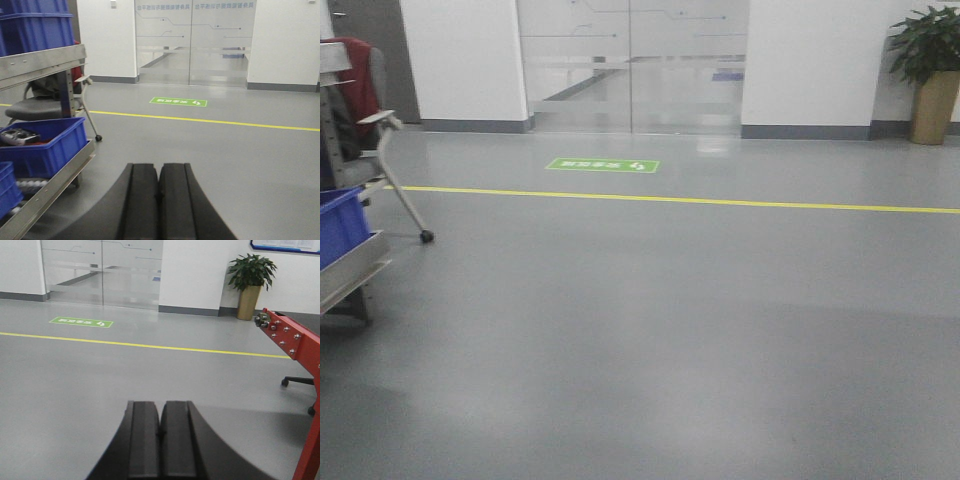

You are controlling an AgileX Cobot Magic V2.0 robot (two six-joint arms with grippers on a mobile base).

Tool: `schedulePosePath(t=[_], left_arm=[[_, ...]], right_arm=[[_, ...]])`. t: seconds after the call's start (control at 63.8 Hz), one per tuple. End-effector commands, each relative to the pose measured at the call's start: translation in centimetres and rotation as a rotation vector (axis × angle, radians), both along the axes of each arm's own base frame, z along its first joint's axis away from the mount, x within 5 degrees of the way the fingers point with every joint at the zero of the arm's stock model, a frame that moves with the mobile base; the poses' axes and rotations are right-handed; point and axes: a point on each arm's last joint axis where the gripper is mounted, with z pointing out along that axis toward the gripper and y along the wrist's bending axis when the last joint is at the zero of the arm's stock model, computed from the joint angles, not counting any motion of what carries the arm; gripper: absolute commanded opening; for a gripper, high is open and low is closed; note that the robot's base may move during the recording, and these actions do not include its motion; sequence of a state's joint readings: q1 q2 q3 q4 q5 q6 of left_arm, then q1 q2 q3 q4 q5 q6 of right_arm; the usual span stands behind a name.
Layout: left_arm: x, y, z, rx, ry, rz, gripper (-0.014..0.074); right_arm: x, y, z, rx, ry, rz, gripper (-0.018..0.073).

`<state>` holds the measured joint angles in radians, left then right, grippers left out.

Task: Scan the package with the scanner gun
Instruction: 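Drive the base forward and turn toward the red conveyor table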

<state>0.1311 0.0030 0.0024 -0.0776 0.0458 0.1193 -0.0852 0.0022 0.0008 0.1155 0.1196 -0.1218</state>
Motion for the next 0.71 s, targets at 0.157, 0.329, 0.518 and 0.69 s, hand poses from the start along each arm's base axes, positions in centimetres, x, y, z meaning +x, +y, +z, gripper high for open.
schedulePosePath(t=[0.157,0.329,0.518,0.69], left_arm=[[-0.05,0.01,0.26,-0.003,-0.023,0.001,-0.0111],[-0.05,0.01,0.26,-0.003,-0.023,0.001,-0.0111],[-0.03,-0.17,0.26,-0.003,-0.023,-0.031,-0.0111],[-0.01,-0.33,0.26,-0.003,-0.023,-0.058,-0.0111]], right_arm=[[-0.02,-0.03,0.25,-0.011,-0.025,-0.004,-0.0153],[-0.02,-0.03,0.25,-0.011,-0.025,-0.004,-0.0153],[-0.02,-0.03,0.25,-0.011,-0.025,-0.004,-0.0153],[-0.02,-0.03,0.25,-0.011,-0.025,-0.004,-0.0153]])
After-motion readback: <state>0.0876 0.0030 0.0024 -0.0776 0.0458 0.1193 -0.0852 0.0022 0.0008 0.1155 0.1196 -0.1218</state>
